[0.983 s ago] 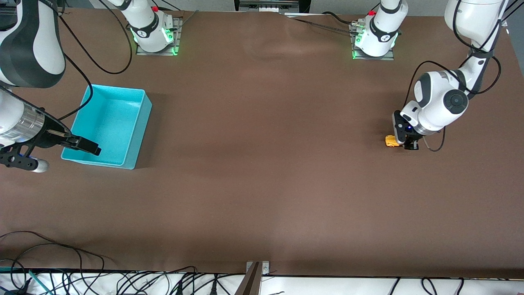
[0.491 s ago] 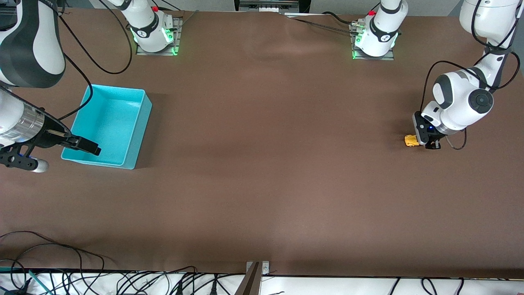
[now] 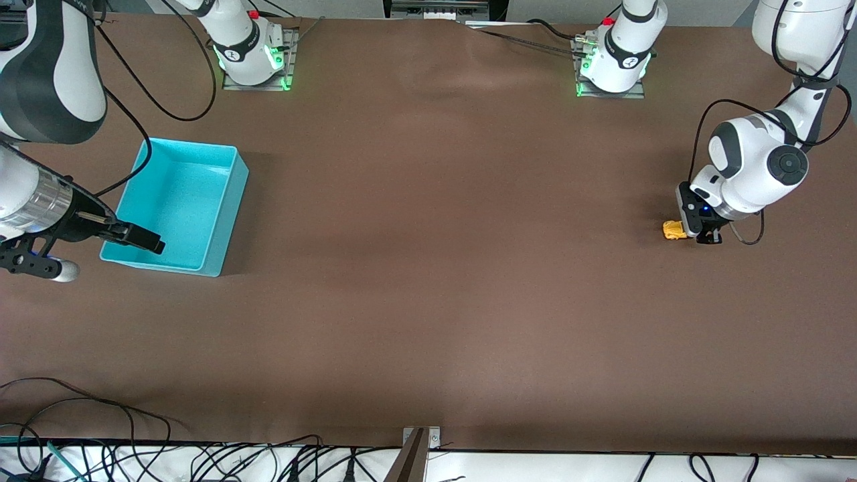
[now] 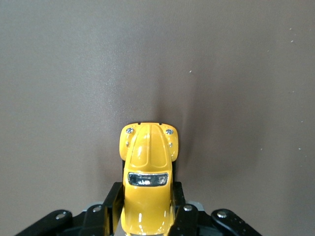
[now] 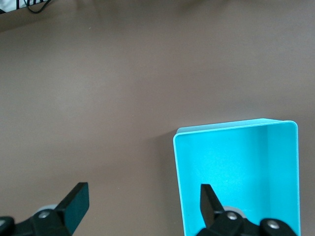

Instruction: Wind up and store yellow beetle car

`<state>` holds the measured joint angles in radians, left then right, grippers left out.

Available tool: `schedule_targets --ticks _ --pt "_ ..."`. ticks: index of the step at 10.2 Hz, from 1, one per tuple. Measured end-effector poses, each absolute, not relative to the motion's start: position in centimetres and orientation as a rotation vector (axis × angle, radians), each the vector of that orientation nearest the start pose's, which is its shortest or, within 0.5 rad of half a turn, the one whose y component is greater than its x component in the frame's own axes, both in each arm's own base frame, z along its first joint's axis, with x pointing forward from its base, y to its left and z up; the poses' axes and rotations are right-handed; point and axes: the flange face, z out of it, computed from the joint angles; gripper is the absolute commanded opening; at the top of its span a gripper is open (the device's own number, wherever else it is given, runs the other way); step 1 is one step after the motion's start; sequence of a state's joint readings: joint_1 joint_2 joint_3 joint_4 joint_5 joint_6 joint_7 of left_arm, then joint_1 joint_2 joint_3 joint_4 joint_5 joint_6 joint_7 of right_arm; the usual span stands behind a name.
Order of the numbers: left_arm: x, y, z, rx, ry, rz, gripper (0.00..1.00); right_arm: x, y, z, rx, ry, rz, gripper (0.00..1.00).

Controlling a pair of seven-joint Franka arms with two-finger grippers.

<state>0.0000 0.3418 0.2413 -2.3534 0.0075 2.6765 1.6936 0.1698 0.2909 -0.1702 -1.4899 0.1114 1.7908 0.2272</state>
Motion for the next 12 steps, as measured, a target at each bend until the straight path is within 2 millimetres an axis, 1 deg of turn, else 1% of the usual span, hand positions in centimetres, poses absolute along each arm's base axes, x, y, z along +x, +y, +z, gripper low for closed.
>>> schedule_targets --ticks 3,7,9,12 --pt "50.7 12.5 18.1 -2.274 2.084 0.112 1.00 65.1 2.0 50.9 -3.057 0.380 -0.012 1.00" --pt "52.6 11.8 19.8 -2.226 2.075 0.059 1.00 65.1 2.0 50.9 -3.057 0.381 -0.013 1.00" --pt "52.9 11.8 20.7 -2.218 2.066 0.040 1.00 65.1 2.0 50.9 -3.057 0.381 -0.013 1.00" --pt "52.7 11.8 20.6 -2.226 2.070 0.048 1.00 65.1 2.0 51.0 -3.057 0.381 -0.013 1.00"
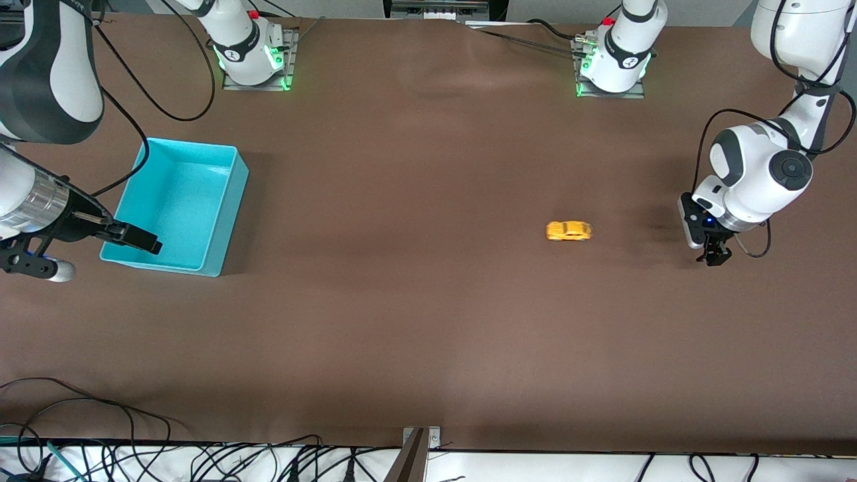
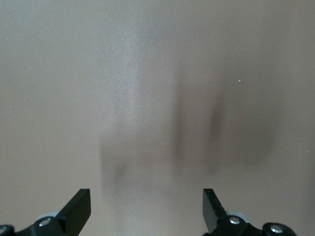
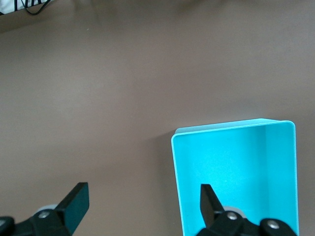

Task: Wind up and store yellow beetle car
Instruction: 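Release the car so it rolls toward the turquoise box, then raise the left gripper while the right gripper reaches toward the car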

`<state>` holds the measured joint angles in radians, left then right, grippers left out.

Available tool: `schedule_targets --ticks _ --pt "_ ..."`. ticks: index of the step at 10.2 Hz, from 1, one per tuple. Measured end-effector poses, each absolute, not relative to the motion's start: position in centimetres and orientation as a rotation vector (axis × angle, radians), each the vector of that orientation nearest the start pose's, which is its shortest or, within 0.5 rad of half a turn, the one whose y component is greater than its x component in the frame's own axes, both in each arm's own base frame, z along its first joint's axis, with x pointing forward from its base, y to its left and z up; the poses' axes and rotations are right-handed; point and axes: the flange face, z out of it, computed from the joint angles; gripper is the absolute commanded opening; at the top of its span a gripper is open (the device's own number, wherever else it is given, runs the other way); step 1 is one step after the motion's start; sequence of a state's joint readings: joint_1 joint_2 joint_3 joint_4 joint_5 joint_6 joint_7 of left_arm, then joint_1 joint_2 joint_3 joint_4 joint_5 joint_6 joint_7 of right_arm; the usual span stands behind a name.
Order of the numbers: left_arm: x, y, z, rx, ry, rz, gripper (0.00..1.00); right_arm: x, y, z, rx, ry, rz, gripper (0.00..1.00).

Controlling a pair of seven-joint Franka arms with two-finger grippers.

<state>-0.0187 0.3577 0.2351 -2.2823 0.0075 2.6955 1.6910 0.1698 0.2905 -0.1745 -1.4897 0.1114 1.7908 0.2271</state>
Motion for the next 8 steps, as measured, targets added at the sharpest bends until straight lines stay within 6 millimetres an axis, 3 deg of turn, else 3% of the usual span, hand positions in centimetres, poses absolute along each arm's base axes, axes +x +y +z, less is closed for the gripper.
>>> schedule_targets --ticks 1,3,8 --pt "52.6 11.8 20.9 -2.234 2.075 0.055 1.00 65.1 2.0 51.0 -3.057 0.381 -0.013 1.00" --pt "53.0 11.8 23.7 -2.228 2.062 0.017 1.00 65.1 2.0 51.0 -3.057 0.381 -0.013 1.00" --pt "52.7 10.6 36.3 -2.183 2.031 -0.150 1.00 65.1 2.0 51.0 -3.057 0.380 -0.014 1.00"
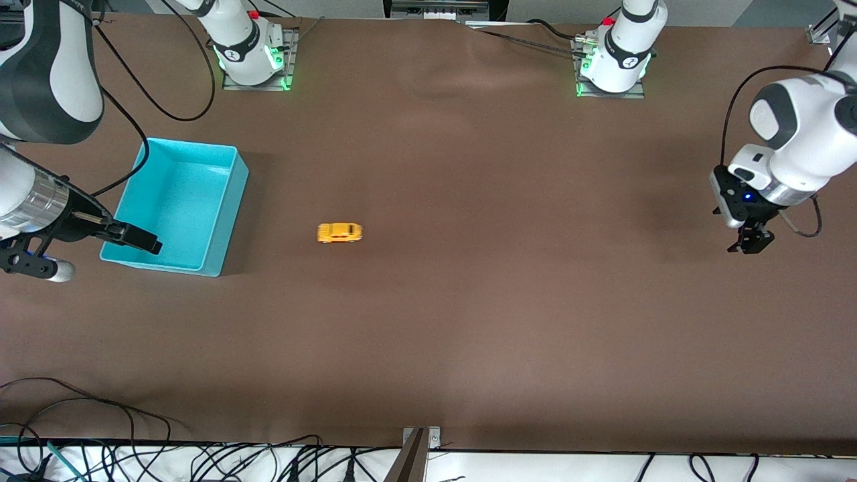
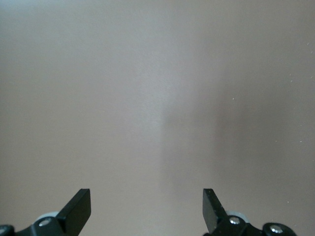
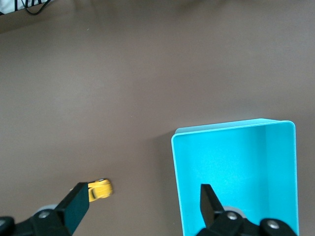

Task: Wind up and store yellow beetle car
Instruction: 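Raise the left gripper while the right gripper reaches toward the car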

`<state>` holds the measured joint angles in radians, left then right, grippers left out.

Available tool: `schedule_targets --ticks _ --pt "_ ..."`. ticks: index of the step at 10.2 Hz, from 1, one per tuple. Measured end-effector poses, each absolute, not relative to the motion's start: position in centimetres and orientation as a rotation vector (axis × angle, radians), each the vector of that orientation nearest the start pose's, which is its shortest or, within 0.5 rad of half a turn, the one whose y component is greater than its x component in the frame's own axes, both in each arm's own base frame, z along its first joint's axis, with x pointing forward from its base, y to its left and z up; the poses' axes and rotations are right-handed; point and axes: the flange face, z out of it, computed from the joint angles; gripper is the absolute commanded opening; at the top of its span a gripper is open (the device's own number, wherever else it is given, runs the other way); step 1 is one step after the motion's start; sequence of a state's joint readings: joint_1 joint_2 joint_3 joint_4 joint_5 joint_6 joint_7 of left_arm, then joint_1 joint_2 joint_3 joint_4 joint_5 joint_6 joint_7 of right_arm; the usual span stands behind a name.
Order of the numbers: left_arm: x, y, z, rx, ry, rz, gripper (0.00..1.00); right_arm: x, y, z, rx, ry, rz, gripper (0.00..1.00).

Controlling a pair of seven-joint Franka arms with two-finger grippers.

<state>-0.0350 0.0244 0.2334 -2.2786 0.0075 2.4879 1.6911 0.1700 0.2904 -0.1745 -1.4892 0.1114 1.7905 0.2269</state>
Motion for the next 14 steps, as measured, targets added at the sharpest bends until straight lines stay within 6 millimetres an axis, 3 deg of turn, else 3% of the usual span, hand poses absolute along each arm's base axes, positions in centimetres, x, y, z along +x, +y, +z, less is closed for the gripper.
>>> schedule_targets --ticks 4,10,12,14 --pt "51.4 8.5 44.8 -2.126 2.002 -0.288 1.00 65.1 2.0 51.0 -3.058 0.381 -0.014 1.00" --pt "49.9 8.1 57.8 -2.775 1.451 -0.193 1.00 65.2 2.7 50.5 -3.060 0.364 -0.008 1.00" --pt "49.1 7.6 60.2 -2.934 1.216 -0.113 1.00 65.6 3.4 49.1 -3.066 0.345 0.018 1.00" --pt "48.5 6.4 62.4 -3.010 1.053 -0.075 1.00 65.8 6.0 47.7 -3.077 0.280 0.052 1.00"
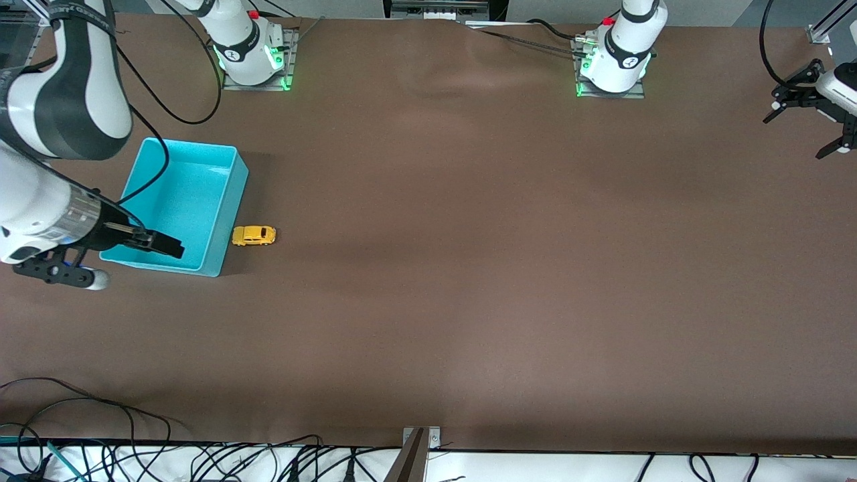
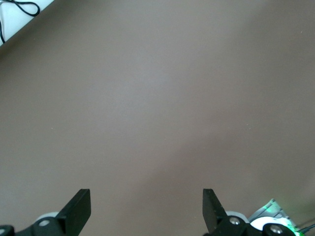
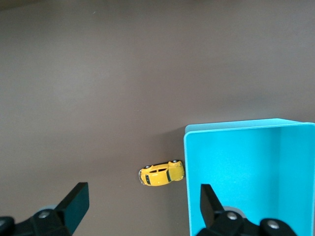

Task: Wind up and store yellow beetle car
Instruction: 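Raise the left gripper while the right gripper reaches toward the car, then lower the right gripper and grasp the yellow car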

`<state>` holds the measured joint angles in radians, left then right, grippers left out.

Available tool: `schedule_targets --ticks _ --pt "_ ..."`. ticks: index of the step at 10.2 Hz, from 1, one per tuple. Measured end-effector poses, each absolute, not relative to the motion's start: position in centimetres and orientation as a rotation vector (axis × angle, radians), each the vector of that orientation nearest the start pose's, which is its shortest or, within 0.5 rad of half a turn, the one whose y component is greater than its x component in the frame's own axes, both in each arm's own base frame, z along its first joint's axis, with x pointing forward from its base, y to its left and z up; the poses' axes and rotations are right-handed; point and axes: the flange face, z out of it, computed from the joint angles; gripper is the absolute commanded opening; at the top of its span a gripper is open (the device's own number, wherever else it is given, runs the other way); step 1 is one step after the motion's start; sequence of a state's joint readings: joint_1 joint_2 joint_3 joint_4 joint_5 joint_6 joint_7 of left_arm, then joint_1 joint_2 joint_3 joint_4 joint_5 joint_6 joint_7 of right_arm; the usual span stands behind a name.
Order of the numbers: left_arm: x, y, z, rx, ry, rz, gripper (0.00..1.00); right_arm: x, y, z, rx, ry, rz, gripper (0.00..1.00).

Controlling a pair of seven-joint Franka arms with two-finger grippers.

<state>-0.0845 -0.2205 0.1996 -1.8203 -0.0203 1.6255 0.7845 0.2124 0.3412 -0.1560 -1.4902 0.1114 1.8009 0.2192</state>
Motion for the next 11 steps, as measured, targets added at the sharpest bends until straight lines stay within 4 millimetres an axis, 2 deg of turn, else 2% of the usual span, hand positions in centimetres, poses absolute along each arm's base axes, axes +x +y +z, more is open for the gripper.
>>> schedule_targets --ticks 1,3,5,6,7,9,11 --pt "48.4 5.9 63.2 -3.035 0.981 -0.067 1.00 65.5 8.7 47.3 -3.083 0.216 0.065 1.00" --pt "48.4 5.1 63.7 -3.087 0.803 -0.061 1.00 64.2 15.6 46.2 -3.098 0.050 0.105 1.00" --pt "48.3 3.8 63.6 -3.129 0.642 -0.030 1.00 62.8 20.2 43.9 -3.100 -0.213 0.164 1.00" --pt "48.2 3.0 63.9 -3.156 0.499 -0.004 1.00 62.5 21.3 42.4 -3.087 -0.370 0.201 1.00" --pt "48.1 2.6 64.7 -3.171 0.376 0.007 1.00 62.3 21.5 40.7 -3.061 -0.530 0.244 1.00" --pt "48.1 2.1 65.3 -3.180 0.278 0.036 1.00 61.9 20.7 37.7 -2.993 -0.879 0.316 1.00" --pt "48.2 2.0 64.6 -3.186 0.192 0.100 1.00 61.9 19.8 35.3 -2.894 -1.279 0.286 1.00"
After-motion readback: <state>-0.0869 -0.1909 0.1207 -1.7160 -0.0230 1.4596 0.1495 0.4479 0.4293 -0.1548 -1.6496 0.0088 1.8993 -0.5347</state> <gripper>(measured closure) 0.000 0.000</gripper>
